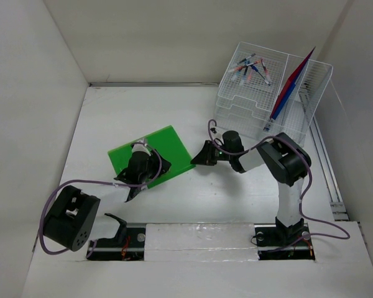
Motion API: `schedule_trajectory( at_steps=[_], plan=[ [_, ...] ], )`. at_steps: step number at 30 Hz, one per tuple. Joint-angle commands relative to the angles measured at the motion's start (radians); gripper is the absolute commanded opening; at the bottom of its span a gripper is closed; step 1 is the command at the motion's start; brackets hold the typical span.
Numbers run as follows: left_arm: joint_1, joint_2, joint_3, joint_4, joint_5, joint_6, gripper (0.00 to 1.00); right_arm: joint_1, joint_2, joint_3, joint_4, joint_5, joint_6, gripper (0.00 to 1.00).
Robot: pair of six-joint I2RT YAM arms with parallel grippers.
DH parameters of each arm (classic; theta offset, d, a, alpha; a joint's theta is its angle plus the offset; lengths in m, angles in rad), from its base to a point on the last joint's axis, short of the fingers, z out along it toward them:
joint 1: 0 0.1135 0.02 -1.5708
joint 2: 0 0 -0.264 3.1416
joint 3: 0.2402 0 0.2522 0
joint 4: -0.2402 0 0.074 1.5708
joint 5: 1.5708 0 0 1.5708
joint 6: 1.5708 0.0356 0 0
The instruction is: Organize the desk
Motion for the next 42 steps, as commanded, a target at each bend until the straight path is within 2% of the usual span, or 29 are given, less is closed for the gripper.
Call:
schedule_trajectory(
  at_steps=[1, 6, 13, 17, 23, 30, 34, 37, 40, 41, 42],
  plan=[
    [0.005, 0.015, 0.031, 0.036, 0.027, 0.007, 0.42, 0.003, -0.021, -0.032, 0.089, -0.041, 0.024, 0.21],
    [0.005, 0.001, 0.022, 0.058, 0.039, 0.001, 0.42, 0.012, -0.036, -0.032, 0.099, -0.027, 0.038, 0.0],
    [0.005, -0.137, 0.054, 0.006, -0.002, 0.033, 0.46, -0.008, -0.168, -0.065, 0.067, 0.008, 0.028, 0.0],
    [0.005, -0.227, 0.065, -0.06, -0.03, 0.036, 0.62, -0.046, -0.284, -0.108, 0.018, 0.024, 0.009, 0.0],
    [0.005, -0.354, 0.033, -0.147, -0.079, 0.004, 0.76, -0.098, -0.387, -0.168, -0.064, 0.061, -0.02, 0.0],
    [0.005, -0.502, -0.007, -0.35, -0.163, -0.022, 0.8, -0.152, -0.458, -0.225, -0.058, 0.061, -0.008, 0.0],
    [0.005, -0.559, -0.04, -0.405, -0.153, -0.062, 0.81, -0.175, -0.496, -0.231, -0.065, 0.057, 0.006, 0.0],
    [0.005, -0.566, -0.056, -0.376, -0.079, -0.103, 0.82, -0.175, -0.516, -0.227, -0.101, 0.085, 0.003, 0.0],
    [-0.027, -0.541, -0.101, -0.236, 0.008, -0.196, 0.86, -0.166, -0.509, -0.233, -0.062, 0.093, 0.049, 0.0],
    [-0.059, -0.481, -0.128, -0.094, 0.054, -0.246, 0.92, -0.138, -0.498, -0.23, -0.021, 0.102, 0.07, 0.0],
    [-0.06, -0.449, -0.129, -0.042, 0.054, -0.267, 0.93, -0.138, -0.498, -0.225, -0.021, 0.102, 0.071, 0.0]
  ],
)
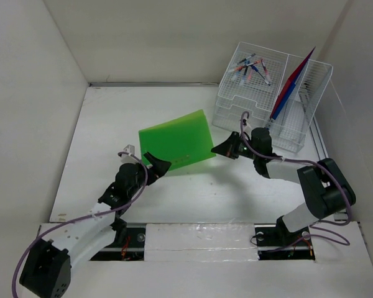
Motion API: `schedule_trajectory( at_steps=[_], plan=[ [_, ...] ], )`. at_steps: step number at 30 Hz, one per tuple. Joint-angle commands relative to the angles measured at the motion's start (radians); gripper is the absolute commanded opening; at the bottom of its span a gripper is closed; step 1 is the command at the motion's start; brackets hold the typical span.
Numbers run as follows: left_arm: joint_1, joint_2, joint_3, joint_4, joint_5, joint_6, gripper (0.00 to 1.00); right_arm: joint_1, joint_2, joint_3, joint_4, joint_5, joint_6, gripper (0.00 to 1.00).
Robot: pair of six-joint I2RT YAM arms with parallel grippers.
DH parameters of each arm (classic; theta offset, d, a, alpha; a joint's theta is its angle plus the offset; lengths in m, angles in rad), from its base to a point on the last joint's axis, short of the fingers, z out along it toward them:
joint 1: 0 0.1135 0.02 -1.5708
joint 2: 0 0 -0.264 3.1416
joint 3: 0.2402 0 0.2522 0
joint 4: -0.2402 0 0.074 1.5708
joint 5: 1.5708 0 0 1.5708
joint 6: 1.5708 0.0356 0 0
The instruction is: Organize the desk
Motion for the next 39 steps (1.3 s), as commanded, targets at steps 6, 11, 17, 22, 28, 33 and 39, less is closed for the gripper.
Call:
schedule_trajectory(
  at_steps=[6, 11, 17, 22, 28, 33, 39],
  plan=[
    [-0.055, 0.349, -0.049, 0.569, 0.155, -0.225, 0.99, 0.086, -0.007, 0.0, 0.13, 0.064, 0.057, 0.0],
    [-0.074, 0.52, -0.016, 0.681, 0.142, -0.283, 0.99, 0.106, -0.027, -0.016, 0.133, 0.086, 0.069, 0.0],
    [-0.074, 0.551, -0.041, 0.75, 0.028, -0.314, 0.99, 0.126, -0.062, -0.028, 0.091, 0.118, 0.046, 0.0],
    [-0.083, 0.544, -0.049, 0.752, -0.062, -0.334, 0.99, 0.156, -0.044, -0.074, 0.104, 0.113, 0.051, 0.0],
    [-0.083, 0.612, -0.064, 0.832, -0.091, -0.357, 0.95, 0.228, -0.024, -0.134, 0.181, 0.13, 0.091, 0.0],
    [-0.083, 0.613, -0.064, 0.862, -0.104, -0.337, 0.71, 0.302, -0.01, -0.154, 0.163, 0.129, 0.077, 0.0],
    [-0.083, 0.638, -0.072, 0.891, -0.111, -0.328, 0.51, 0.311, 0.024, -0.162, 0.181, 0.093, 0.086, 0.0]
  ],
)
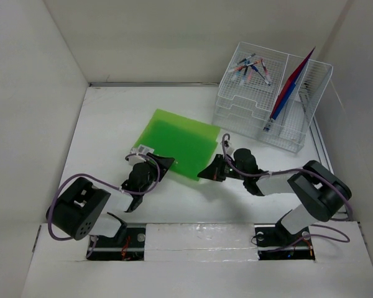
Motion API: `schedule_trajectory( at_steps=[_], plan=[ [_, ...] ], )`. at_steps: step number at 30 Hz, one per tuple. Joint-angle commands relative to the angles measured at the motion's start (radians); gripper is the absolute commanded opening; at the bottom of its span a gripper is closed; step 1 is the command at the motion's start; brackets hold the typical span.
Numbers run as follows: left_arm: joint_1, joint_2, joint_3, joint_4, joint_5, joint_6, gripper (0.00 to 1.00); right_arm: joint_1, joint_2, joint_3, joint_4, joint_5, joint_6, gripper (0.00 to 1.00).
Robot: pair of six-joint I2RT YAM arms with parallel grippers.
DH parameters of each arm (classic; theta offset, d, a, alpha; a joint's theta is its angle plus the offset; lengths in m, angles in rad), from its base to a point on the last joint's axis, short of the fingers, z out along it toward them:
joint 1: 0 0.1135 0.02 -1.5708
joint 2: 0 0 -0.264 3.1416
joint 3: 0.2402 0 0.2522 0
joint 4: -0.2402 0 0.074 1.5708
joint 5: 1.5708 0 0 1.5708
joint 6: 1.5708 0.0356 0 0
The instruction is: Organize the desk
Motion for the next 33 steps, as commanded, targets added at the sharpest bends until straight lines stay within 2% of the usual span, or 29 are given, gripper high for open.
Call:
schedule_trajectory(
  at_steps=[1, 2, 4, 6, 9, 10, 11, 12, 15, 16, 19, 25, 29, 33],
  plan=[
    [-0.004, 0.014, -0.007, 0.141, 0.003, 0.009, 0.48, 0.017, 0.034, -0.001, 0.06, -0.046, -0.008, 0.0],
    [-0.004, 0.02, -0.005, 0.148, 0.01, 0.011, 0.46, 0.017, 0.039, 0.002, 0.06, -0.049, -0.008, 0.0],
    [-0.004, 0.032, -0.005, 0.156, 0.017, 0.014, 0.34, 0.017, 0.052, 0.018, 0.06, -0.063, -0.011, 0.0],
    [-0.004, 0.035, -0.007, 0.162, 0.025, 0.019, 0.14, 0.017, 0.052, 0.027, 0.06, -0.063, -0.011, 0.0],
    [-0.004, 0.03, -0.011, 0.162, 0.025, 0.02, 0.08, 0.017, 0.046, 0.036, 0.048, -0.063, -0.019, 0.02],
    [-0.004, 0.029, -0.019, 0.164, 0.022, 0.016, 0.05, 0.017, 0.043, 0.041, 0.039, -0.063, -0.028, 0.2],
    [-0.004, 0.024, -0.021, 0.162, 0.022, 0.014, 0.0, 0.017, 0.025, 0.041, 0.029, -0.058, -0.042, 0.29],
    [-0.004, 0.017, -0.022, 0.156, 0.022, 0.017, 0.0, 0.017, 0.014, 0.033, 0.014, -0.045, -0.05, 0.45],
    [-0.004, -0.012, -0.024, 0.132, 0.017, 0.019, 0.0, 0.037, -0.027, 0.019, -0.013, -0.015, -0.057, 0.61],
    [-0.004, -0.017, -0.025, 0.127, 0.01, 0.017, 0.0, 0.037, -0.038, 0.018, -0.023, -0.006, -0.062, 0.69],
    [0.006, -0.051, -0.025, 0.104, 0.017, 0.005, 0.0, 0.046, -0.078, -0.007, -0.035, 0.031, -0.058, 0.82],
    [0.016, -0.132, -0.031, 0.083, 0.046, -0.04, 0.0, 0.055, -0.083, -0.004, -0.026, 0.055, -0.035, 0.99],
    [0.026, -0.247, -0.024, 0.015, 0.039, -0.044, 0.0, 0.065, -0.064, -0.013, -0.009, 0.063, 0.004, 1.0],
    [0.026, -0.327, -0.021, -0.039, 0.048, -0.037, 0.0, 0.074, -0.04, -0.033, 0.093, 0.092, 0.025, 1.0]
  ],
)
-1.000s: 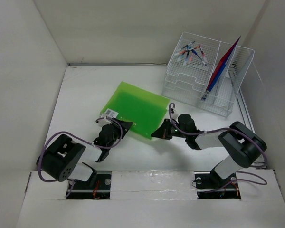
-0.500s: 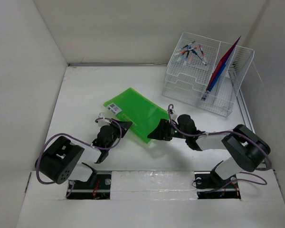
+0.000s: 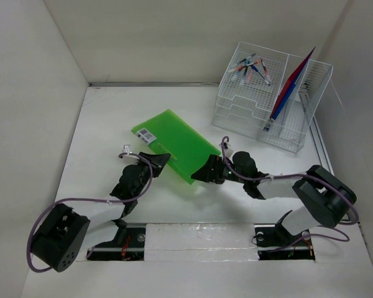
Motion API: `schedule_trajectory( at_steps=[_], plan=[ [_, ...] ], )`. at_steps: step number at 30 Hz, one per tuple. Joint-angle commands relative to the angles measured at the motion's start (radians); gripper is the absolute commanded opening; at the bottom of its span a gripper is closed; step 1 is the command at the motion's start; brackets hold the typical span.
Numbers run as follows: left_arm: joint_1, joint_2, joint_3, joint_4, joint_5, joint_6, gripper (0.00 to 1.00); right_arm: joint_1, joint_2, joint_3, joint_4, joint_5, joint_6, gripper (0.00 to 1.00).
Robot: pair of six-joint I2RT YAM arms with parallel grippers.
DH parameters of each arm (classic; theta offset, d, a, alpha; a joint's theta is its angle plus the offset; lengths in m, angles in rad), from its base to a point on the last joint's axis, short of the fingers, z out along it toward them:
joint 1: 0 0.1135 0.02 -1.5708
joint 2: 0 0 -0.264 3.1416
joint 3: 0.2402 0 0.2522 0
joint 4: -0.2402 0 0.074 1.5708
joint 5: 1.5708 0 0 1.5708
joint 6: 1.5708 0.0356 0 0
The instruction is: Organize the desk
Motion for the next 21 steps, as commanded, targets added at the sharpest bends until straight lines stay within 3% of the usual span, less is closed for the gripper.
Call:
schedule_trajectory(
  at_steps=[1, 8, 12, 17, 18, 19, 20, 21],
  plan=[
    [0.005, -0.067, 0.005, 0.002, 0.027, -0.001, 0.0, 0.017, 0.032, -0.019, 0.151, 0.042, 0.033, 1.0],
    [0.005, -0.122, -0.026, -0.019, 0.044, -0.024, 0.0, 0.037, 0.209, 0.043, 0.404, -0.006, 0.14, 1.0],
    [0.005, -0.144, -0.026, -0.019, 0.059, -0.029, 0.0, 0.058, 0.32, 0.048, 0.638, 0.008, 0.222, 1.0],
    [0.005, -0.144, -0.032, -0.044, 0.068, -0.018, 0.0, 0.087, 0.249, 0.066, 0.568, 0.107, 0.164, 0.98],
    [-0.023, -0.141, -0.04, -0.044, 0.042, -0.013, 0.0, 0.1, 0.187, 0.11, 0.425, 0.167, 0.074, 0.83],
    [-0.024, -0.139, -0.04, -0.045, 0.042, -0.013, 0.0, 0.1, 0.156, 0.111, 0.424, 0.167, 0.073, 0.83],
    [-0.024, -0.136, -0.04, -0.05, 0.036, -0.009, 0.0, 0.112, 0.127, 0.128, 0.316, 0.219, 0.046, 0.77],
    [-0.024, -0.132, -0.037, -0.048, 0.045, -0.003, 0.0, 0.112, 0.098, 0.145, 0.269, 0.247, 0.024, 0.64]
  ],
)
